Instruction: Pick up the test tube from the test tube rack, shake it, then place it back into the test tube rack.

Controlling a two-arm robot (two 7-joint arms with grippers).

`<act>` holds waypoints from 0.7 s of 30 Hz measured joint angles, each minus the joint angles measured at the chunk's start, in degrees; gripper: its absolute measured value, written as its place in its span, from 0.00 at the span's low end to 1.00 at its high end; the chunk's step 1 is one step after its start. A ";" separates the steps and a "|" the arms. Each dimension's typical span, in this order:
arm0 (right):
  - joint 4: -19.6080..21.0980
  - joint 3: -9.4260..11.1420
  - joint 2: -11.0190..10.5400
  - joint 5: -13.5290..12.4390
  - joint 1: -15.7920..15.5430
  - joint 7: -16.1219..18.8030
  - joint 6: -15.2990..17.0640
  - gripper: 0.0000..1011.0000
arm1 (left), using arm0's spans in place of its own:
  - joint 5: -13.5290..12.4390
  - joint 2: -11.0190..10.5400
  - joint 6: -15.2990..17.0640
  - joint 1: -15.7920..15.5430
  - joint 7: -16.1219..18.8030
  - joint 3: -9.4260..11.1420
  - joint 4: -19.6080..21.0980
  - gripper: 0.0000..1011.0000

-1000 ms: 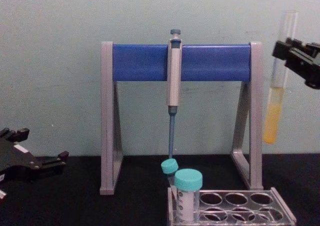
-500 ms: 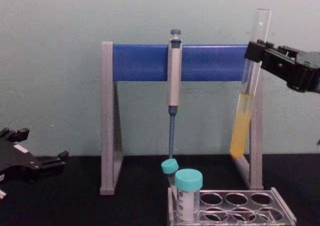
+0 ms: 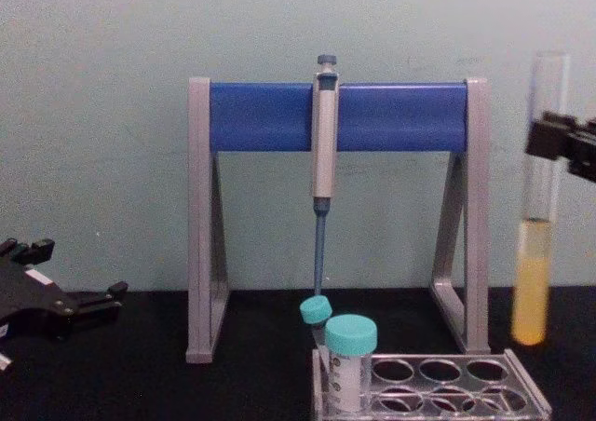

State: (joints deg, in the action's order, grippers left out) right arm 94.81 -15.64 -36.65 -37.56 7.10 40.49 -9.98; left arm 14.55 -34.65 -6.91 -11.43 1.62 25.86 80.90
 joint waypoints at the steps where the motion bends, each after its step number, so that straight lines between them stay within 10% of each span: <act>1: 0.18 0.48 -0.57 0.59 -0.48 -0.96 -0.34 0.21 | 0.00 0.00 0.00 0.00 0.00 0.00 0.00 0.99; 9: -0.98 1.77 -0.02 4.65 -0.19 -5.85 -1.85 0.21 | 0.00 0.00 0.00 0.00 0.00 0.00 0.00 0.99; 21: -5.24 0.07 7.27 11.99 4.78 -12.33 -2.08 0.21 | -0.01 0.00 0.00 0.00 0.00 0.00 0.00 0.99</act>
State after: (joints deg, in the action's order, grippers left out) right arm 89.57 -15.57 -29.38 -25.57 11.88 28.16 -12.06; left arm 14.55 -34.65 -6.91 -11.43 1.62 25.86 80.90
